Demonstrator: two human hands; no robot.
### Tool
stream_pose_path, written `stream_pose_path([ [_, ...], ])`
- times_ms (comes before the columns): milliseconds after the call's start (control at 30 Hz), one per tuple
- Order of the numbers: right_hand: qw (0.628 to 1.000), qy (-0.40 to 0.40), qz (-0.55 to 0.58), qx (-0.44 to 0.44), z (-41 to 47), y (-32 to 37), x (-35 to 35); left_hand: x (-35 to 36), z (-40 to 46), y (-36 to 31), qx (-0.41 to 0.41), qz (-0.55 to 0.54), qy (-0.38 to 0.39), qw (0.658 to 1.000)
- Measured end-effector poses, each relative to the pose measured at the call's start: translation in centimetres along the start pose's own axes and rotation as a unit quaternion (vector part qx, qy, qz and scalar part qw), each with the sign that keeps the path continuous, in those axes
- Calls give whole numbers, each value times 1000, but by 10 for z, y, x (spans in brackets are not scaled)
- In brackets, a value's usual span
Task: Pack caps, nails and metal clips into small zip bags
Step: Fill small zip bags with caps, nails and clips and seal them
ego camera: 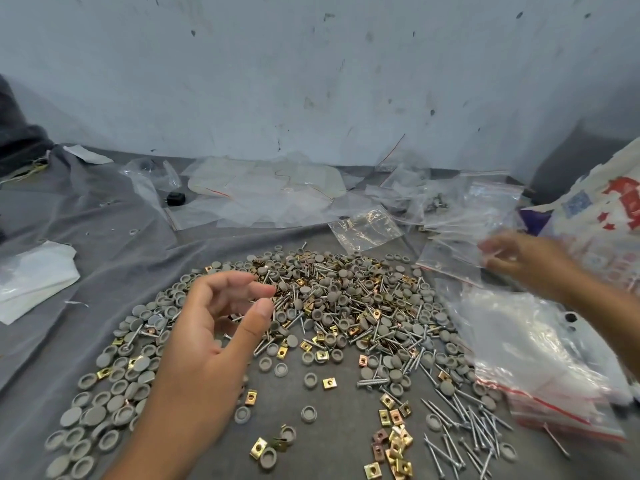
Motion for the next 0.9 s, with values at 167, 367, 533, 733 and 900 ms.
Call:
stream_pose_path([
  [167,990,127,-65,-18,-114,-31,22,-1,-3,-1,-3,13,-4,1000],
  [367,1000,2,-13,5,-119,-22,1,3,-6,-1,-2,15,4,1000],
  [533,983,-121,131,39,-116,39,-47,13,-9,0,-7,30,21,999],
  [733,915,47,401,-8,-134,179,10,48,-31,-13,9,39,129,991],
  [900,843,42,534,46,-133,220,53,50,-34,-19,87,125,127,980],
])
Point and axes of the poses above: each hand's wrist, its own z-axis towards the middle knuckle, its own x-axis out of the palm, y = z × x, the point moved 6 cm from there along z, towards the middle knuckle, and after that the axes turned 10 degrees about -y, right-handed, at the moved point
